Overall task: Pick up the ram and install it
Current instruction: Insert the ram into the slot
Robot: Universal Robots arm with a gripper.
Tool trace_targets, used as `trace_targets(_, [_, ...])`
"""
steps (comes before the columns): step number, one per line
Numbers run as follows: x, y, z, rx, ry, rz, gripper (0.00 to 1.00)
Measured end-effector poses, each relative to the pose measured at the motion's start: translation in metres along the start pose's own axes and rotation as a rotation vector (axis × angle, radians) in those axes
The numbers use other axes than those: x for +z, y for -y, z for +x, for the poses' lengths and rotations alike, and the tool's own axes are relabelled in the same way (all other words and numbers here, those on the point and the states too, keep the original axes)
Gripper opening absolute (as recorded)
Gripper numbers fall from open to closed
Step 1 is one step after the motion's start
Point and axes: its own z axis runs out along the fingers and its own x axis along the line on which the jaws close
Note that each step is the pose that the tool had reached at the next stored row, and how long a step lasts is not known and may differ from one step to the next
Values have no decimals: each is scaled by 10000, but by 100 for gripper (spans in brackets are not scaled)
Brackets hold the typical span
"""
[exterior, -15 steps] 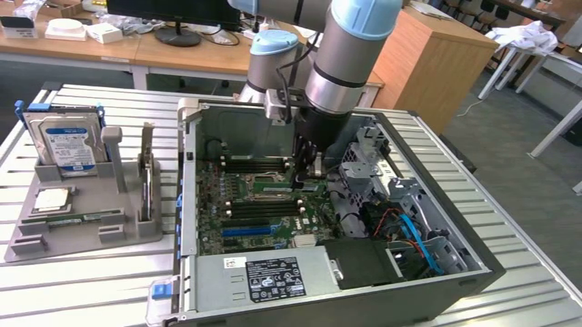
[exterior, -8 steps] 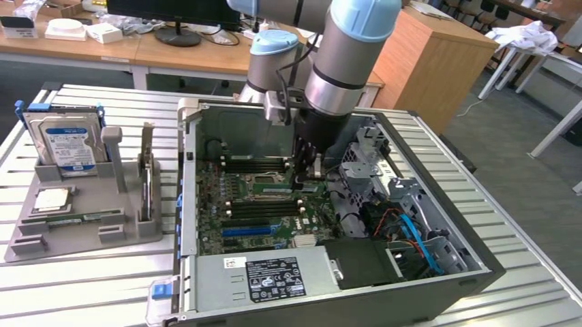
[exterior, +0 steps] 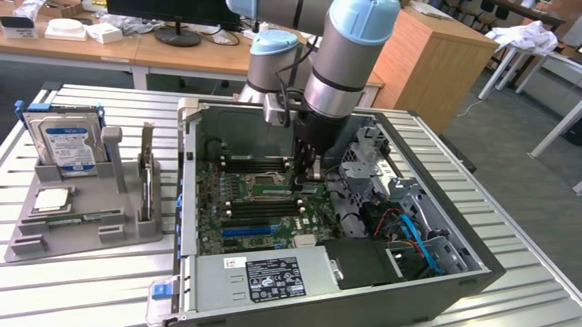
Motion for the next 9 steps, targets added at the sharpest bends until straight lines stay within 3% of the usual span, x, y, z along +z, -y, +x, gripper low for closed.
trace_targets(9, [93, 15, 1, -5, -3, 0, 12])
